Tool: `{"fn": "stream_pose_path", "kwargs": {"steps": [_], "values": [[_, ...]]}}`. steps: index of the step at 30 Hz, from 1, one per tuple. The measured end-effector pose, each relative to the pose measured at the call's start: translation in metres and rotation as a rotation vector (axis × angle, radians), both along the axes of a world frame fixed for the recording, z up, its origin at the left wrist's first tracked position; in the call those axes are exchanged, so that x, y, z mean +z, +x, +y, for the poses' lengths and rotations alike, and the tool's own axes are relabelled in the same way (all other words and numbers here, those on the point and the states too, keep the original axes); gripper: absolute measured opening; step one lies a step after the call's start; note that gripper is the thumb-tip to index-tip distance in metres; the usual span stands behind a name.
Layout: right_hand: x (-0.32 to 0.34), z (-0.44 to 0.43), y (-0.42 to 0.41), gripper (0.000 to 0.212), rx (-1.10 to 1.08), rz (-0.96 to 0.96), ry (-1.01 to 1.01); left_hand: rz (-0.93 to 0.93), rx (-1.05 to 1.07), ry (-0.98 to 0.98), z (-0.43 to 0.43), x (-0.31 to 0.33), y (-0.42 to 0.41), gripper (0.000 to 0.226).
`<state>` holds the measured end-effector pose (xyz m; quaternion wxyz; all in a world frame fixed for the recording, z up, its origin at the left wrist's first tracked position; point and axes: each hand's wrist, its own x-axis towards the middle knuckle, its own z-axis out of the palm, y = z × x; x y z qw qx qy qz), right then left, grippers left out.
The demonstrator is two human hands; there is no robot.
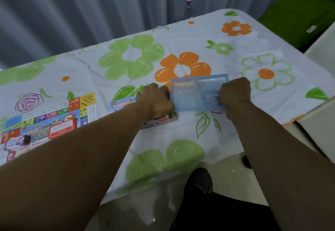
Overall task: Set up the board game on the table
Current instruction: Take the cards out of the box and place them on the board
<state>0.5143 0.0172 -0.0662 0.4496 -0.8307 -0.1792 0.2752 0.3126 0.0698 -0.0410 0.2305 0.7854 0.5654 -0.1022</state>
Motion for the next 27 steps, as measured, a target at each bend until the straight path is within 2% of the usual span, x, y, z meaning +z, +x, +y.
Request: {"fn": "stream_pose_path", "kwargs": {"steps": [2,5,9,13,15,20,27], "values": [[-0.003,-0.001,0.002,0.033,0.000,-0.017,-0.010,0.032,-0.013,-0.034,0.002,-0.001,0.001,0.051],[-0.006,0.001,0.002,0.032,0.003,-0.028,-0.021,0.061,-0.053,-0.057,0.007,-0.004,-0.001,0.060],[-0.008,0.004,-0.002,0.034,0.006,-0.024,-0.042,0.157,-0.177,-0.062,0.010,-0.006,-0.007,0.107],[-0.008,0.006,-0.004,0.032,0.030,-0.018,-0.037,0.186,-0.220,-0.012,0.010,-0.011,-0.010,0.120],[-0.008,0.008,-0.006,0.031,0.043,-0.021,-0.026,0.182,-0.220,-0.005,0.010,-0.010,-0.014,0.123],[-0.003,0.009,-0.013,0.044,0.060,-0.033,-0.043,0.135,-0.204,0.029,0.011,-0.003,-0.020,0.115],[0.006,0.007,-0.027,0.052,0.182,-0.065,-0.090,0.071,-0.184,0.035,0.008,0.009,-0.032,0.118]]}}
